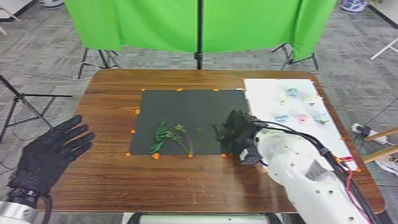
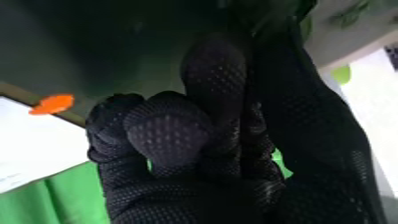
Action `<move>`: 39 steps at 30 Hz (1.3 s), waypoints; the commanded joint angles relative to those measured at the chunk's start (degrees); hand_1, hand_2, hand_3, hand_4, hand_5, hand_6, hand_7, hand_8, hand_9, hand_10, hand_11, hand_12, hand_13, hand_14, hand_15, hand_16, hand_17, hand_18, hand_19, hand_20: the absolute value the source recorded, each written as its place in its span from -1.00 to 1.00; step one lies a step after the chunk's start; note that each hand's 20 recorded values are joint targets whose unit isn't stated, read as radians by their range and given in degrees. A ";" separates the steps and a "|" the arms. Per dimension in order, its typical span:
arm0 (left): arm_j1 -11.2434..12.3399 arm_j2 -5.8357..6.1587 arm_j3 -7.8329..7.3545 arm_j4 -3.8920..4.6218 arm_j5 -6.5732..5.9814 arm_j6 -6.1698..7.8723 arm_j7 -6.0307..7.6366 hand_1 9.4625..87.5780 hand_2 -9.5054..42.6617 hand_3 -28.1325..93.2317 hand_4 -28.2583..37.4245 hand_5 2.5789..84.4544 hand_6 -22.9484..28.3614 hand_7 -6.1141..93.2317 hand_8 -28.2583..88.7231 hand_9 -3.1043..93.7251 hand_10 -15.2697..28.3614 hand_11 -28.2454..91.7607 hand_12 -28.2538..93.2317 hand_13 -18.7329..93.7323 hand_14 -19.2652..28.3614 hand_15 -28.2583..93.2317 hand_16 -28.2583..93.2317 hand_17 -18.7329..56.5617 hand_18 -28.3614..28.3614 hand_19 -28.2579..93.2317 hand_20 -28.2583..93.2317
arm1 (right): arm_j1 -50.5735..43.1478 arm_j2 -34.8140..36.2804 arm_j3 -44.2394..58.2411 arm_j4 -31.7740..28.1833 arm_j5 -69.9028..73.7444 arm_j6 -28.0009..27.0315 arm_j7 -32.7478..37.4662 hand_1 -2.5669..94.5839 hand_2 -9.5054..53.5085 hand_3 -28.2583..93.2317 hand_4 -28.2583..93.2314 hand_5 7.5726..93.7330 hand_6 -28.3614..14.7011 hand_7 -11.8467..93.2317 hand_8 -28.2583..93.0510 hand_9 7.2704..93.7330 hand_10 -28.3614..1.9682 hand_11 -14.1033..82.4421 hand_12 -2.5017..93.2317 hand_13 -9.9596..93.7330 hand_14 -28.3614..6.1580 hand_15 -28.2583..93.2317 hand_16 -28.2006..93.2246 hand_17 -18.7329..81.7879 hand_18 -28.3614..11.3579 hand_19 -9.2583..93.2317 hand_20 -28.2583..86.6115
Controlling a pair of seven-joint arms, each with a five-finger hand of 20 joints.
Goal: Arrange flowers
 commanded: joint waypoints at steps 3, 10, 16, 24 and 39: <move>0.53 -0.53 0.16 0.19 0.30 -0.08 -0.47 -0.60 -0.64 0.65 -0.85 -0.19 -0.01 -0.45 -0.70 -0.35 0.26 -0.11 -0.31 -0.26 0.43 0.02 -0.54 -0.79 0.74 0.19 -0.43 | 0.01 -1.40 -0.68 0.30 -1.12 -1.14 -0.43 -0.66 -0.90 0.69 -1.00 0.52 0.13 0.17 -0.91 0.93 0.29 0.16 -0.33 0.86 0.40 0.59 -0.06 0.17 -0.72 1.00 0.16; 0.54 -0.45 0.16 0.19 0.29 -0.03 -0.47 -0.60 -0.64 0.65 -0.86 -0.19 -0.01 -0.45 -0.70 -0.35 0.26 -0.11 -0.31 -0.26 0.43 0.02 -0.54 -0.79 0.74 0.19 -0.43 | 0.35 -2.11 -0.27 0.12 -0.74 -0.71 0.14 -0.73 -0.90 0.65 -1.00 0.54 0.11 -0.02 -0.87 0.94 0.27 0.15 -0.34 0.86 0.40 0.59 -0.06 0.16 -0.75 1.00 0.16; 0.44 -0.47 0.05 0.22 0.27 -0.15 -0.60 -0.60 -0.64 0.65 -0.85 -0.19 -0.01 -0.45 -0.70 -0.35 0.26 -0.11 -0.31 -0.26 0.43 0.02 -0.54 -0.79 0.74 0.19 -0.43 | 0.64 -2.35 0.63 -0.92 -0.64 -3.27 1.67 -0.78 -0.89 0.60 -1.00 0.55 0.09 -0.14 -0.84 0.94 0.25 0.14 -0.33 0.86 0.38 0.59 -0.06 0.16 -0.76 1.00 0.16; 0.74 -0.56 0.00 0.13 0.31 -0.22 -0.49 -0.60 -0.64 0.65 -0.85 -0.19 -0.01 -0.45 -0.70 -0.35 0.25 -0.11 -0.30 -0.25 0.42 0.02 -0.54 -0.79 0.74 0.19 -0.43 | 0.91 -1.83 1.98 -2.05 0.20 -4.96 3.70 -0.84 -0.86 0.52 -1.00 0.54 0.07 -0.21 -0.81 0.93 0.23 0.11 -0.34 0.86 0.37 0.58 -0.05 0.16 -0.77 1.00 0.15; 0.44 -0.11 -0.07 0.27 0.31 -0.29 -0.65 -0.60 -0.63 0.65 -0.86 -0.19 -0.01 -0.45 -0.70 -0.35 0.25 -0.11 -0.30 -0.26 0.43 0.02 -0.54 -0.79 0.74 0.19 -0.43 | -0.73 3.21 3.60 -3.80 -7.01 -7.13 2.34 -0.79 -0.73 0.67 -0.99 0.48 0.08 -0.17 -0.81 0.81 0.14 0.20 -0.31 0.76 0.26 0.63 -0.06 0.08 -0.74 0.97 0.16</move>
